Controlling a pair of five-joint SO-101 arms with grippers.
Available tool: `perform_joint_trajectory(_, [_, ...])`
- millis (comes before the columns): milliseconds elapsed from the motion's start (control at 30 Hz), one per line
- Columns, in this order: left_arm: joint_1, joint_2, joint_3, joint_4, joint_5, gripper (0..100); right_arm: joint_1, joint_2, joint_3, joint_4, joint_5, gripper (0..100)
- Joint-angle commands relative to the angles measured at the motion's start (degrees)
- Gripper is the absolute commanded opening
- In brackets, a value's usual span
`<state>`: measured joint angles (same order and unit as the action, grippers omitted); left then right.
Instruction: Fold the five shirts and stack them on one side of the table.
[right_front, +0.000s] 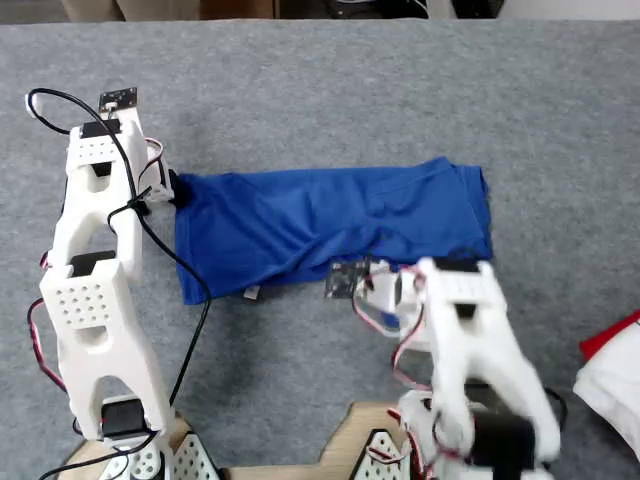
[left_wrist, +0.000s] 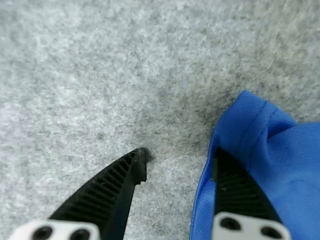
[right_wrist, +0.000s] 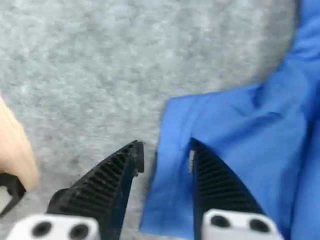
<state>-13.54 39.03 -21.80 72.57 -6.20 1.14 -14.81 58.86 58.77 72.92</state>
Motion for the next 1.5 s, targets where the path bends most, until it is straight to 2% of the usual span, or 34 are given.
perform_joint_trajectory(0, [0.26, -0.57, 0.18, -0.70, -0.35, 22, 2.15, 13.14, -10.24, 4.04, -0.62, 8.8])
perform_joint_trajectory(67, [0.26, -0.57, 0.18, -0.70, -1.41, 22, 2.15, 17.71, -14.73, 7.21, -0.62, 1.2])
perform_joint_trajectory(100, [0.26, -0.57, 0.26, -0.70, -1.93, 22, 2.24, 18.95, -16.13, 8.09, -0.62, 0.5])
perform_joint_trajectory(367, [0.26, -0.57, 0.26, -0.70, -1.85, 22, 3.56, 17.01, -23.87, 7.65, -2.90, 0.5])
perform_joint_trajectory(600, [0.26, -0.57, 0.26, -0.70, -1.85, 22, 3.47, 16.04, -39.16, 18.29, -3.52, 0.4])
perform_joint_trajectory(767, [0.26, -0.57, 0.26, -0.70, -1.85, 22, 2.24, 17.98, -48.57, 19.25, -5.54, 0.4])
perform_joint_trajectory(967, [0.26, -0.57, 0.26, -0.70, -1.85, 22, 0.84, 30.29, -63.08, 21.36, -5.89, 0.4])
perform_joint_trajectory(1300, [0.26, -0.57, 0.26, -0.70, -1.85, 22, -0.22, 53.93, -102.20, 37.71, -5.63, 0.4])
perform_joint_trajectory(1467, [0.26, -0.57, 0.26, -0.70, -1.85, 22, -2.07, 63.78, -115.82, 41.93, -4.84, 0.5])
